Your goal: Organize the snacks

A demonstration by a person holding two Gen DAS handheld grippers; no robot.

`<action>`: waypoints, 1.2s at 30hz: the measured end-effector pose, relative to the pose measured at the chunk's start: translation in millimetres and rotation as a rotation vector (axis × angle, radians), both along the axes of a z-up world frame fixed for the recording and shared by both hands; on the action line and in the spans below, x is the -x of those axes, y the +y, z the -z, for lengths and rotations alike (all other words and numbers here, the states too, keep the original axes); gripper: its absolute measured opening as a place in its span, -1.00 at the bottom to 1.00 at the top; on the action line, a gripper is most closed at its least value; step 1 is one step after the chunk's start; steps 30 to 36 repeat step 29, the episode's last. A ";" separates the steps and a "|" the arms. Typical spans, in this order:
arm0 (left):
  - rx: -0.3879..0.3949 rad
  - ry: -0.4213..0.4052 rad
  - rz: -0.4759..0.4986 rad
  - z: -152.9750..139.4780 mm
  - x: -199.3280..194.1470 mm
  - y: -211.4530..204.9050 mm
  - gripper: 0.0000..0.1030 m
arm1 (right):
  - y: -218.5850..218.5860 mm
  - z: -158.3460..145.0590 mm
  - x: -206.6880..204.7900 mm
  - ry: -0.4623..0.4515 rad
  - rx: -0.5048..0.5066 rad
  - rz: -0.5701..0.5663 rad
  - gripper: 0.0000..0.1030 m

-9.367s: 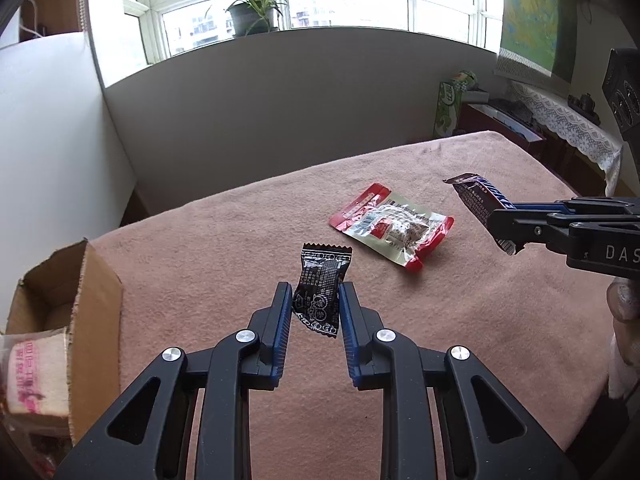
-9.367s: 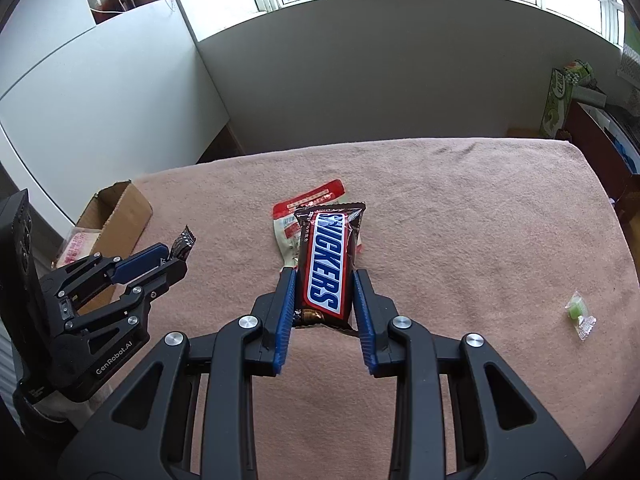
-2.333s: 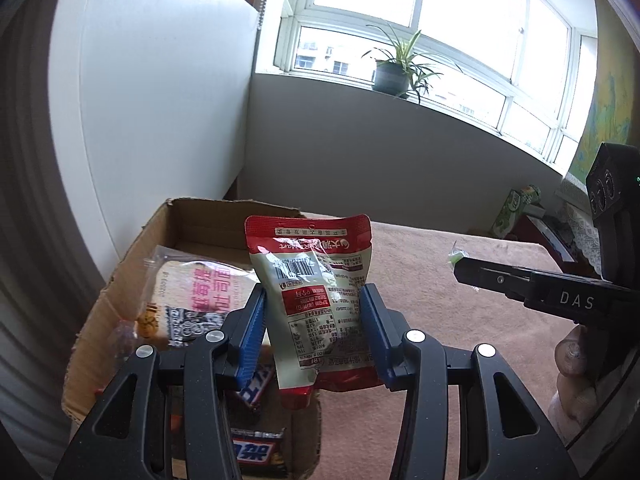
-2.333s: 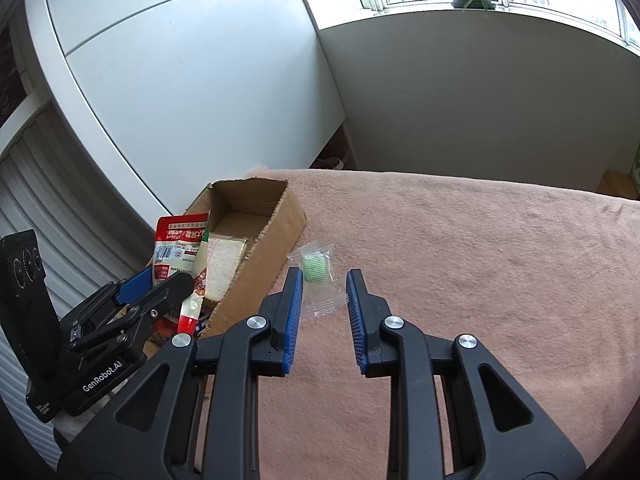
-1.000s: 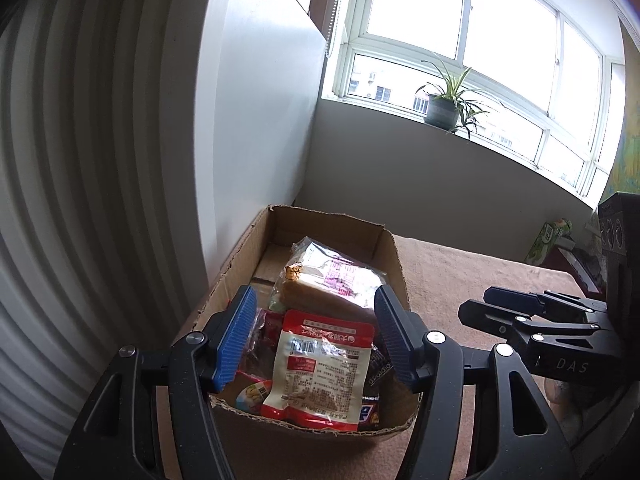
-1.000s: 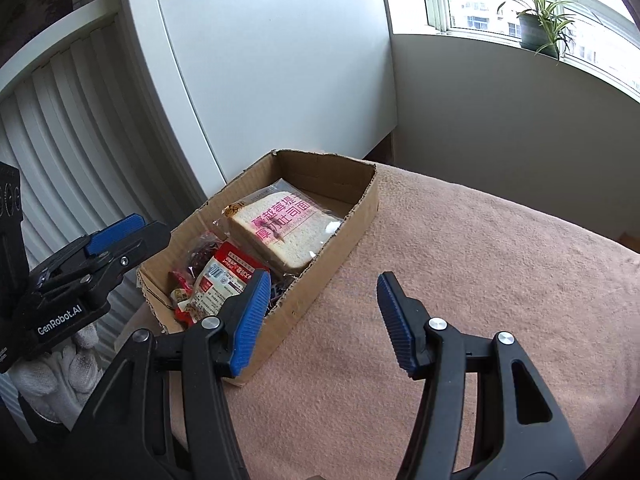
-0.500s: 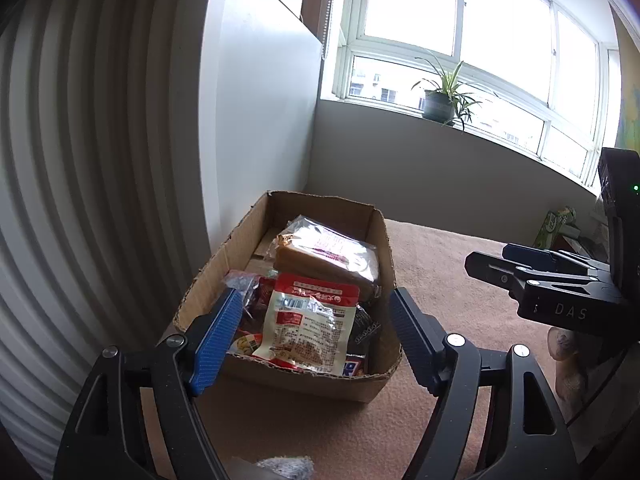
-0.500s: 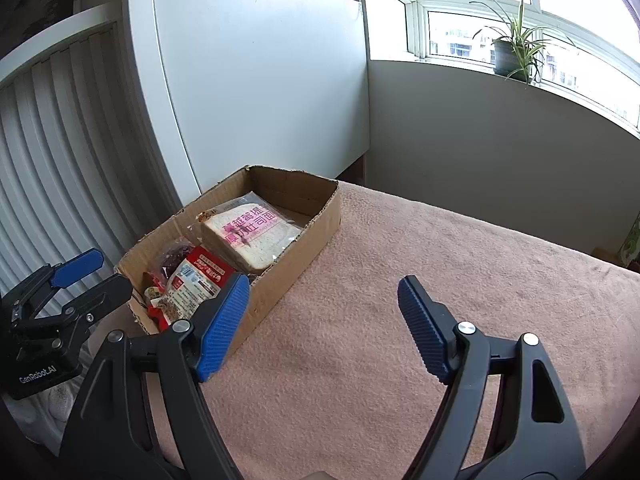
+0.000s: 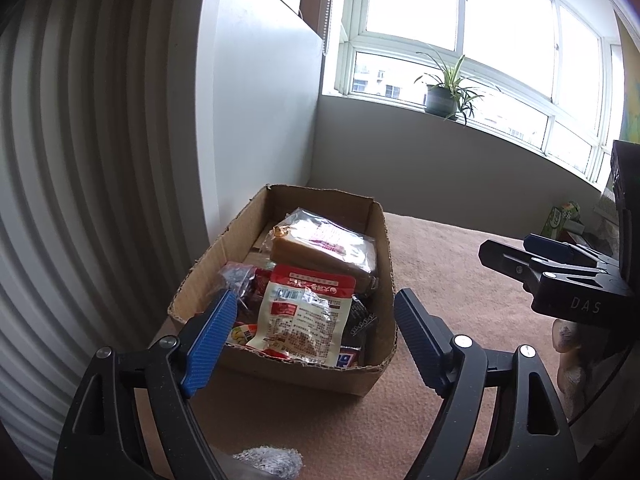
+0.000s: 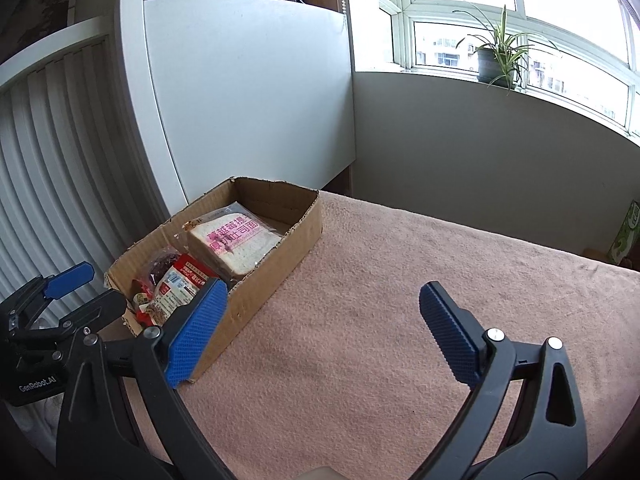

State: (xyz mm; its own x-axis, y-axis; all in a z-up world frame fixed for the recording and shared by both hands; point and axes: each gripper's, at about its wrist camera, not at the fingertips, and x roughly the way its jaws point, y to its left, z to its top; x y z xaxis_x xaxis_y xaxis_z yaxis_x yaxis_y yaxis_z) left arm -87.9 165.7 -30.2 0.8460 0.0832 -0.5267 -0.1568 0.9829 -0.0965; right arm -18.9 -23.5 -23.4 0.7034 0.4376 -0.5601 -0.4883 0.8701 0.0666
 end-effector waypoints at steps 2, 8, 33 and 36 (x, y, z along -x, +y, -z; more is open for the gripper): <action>0.000 0.000 0.000 0.1 -0.3 0.0 0.59 | 1.1 0.9 0.3 -0.001 0.003 0.000 0.91; 0.002 0.002 0.001 -0.5 -0.5 0.7 0.60 | 1.3 1.8 -0.1 -0.003 0.006 0.007 0.91; -0.007 -0.007 0.000 -1.3 -0.5 -2.1 0.60 | -6.7 2.9 -3.9 0.011 0.000 0.022 0.91; -0.007 -0.007 0.000 -1.3 -0.5 -2.1 0.60 | -6.7 2.9 -3.9 0.011 0.000 0.022 0.91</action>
